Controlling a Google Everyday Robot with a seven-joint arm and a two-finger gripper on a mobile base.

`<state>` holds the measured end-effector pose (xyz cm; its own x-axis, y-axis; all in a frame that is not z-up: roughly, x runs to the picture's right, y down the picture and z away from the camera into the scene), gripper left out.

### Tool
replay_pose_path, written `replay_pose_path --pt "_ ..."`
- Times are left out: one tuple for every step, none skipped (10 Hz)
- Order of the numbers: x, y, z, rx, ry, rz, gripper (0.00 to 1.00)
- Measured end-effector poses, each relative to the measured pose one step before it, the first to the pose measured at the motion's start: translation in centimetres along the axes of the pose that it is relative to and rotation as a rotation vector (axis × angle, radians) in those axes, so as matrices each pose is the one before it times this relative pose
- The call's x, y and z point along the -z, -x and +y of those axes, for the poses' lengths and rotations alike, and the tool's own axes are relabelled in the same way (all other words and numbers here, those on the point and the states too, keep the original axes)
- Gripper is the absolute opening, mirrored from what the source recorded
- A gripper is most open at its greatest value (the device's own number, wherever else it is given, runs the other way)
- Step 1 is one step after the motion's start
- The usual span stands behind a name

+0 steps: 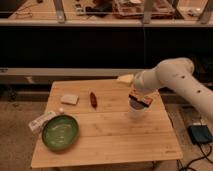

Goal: Drag the ceramic bowl in a circle

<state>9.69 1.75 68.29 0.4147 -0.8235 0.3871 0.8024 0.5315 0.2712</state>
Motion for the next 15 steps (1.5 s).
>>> replay_pose_path --pt "-1.943 3.112 -0.23 0.09005 0.01088 -0.00297 0.8" --pt "-1.314 2.554 -0.408 0.06196 0.00218 -0.00782 0.8" --pt "-0.987 2.094 -0.263 0.05237 0.00236 -0.00565 0.8" --pt "-0.542 1.165 -0.235 0.02895 -0.00073 -0.00444 0.8" --pt "-0.382 0.901 -0.176 0.02317 -0.00053 -0.00263 0.8" --pt "-0.019 -0.016 0.048 0.00483 0.00209 0.00286 0.8" --pt "-0.006 0.033 -0.044 -0.00207 -0.0013 -0.00212 0.8" --pt "-0.038 0.096 0.022 0.00035 -0.00035 -0.00541 0.8" --pt "-0.041 0.386 -0.31 0.02396 -0.0034 -0.01842 0.8" --pt "-0.115 0.509 -0.717 0.03634 -0.00596 -0.02257 0.8" --pt "-0.041 0.676 -1.062 0.05348 -0.0072 -0.02804 0.8" --pt "-0.023 1.098 -2.071 0.10095 -0.01055 -0.0459 0.8" --pt "-0.16 1.246 -2.428 0.12535 -0.00117 -0.05511 0.8" --pt "-0.194 0.946 -1.503 0.09425 0.01775 -0.04407 0.8" --pt "-0.542 1.1 -1.577 0.11024 0.03936 -0.0605 0.8"
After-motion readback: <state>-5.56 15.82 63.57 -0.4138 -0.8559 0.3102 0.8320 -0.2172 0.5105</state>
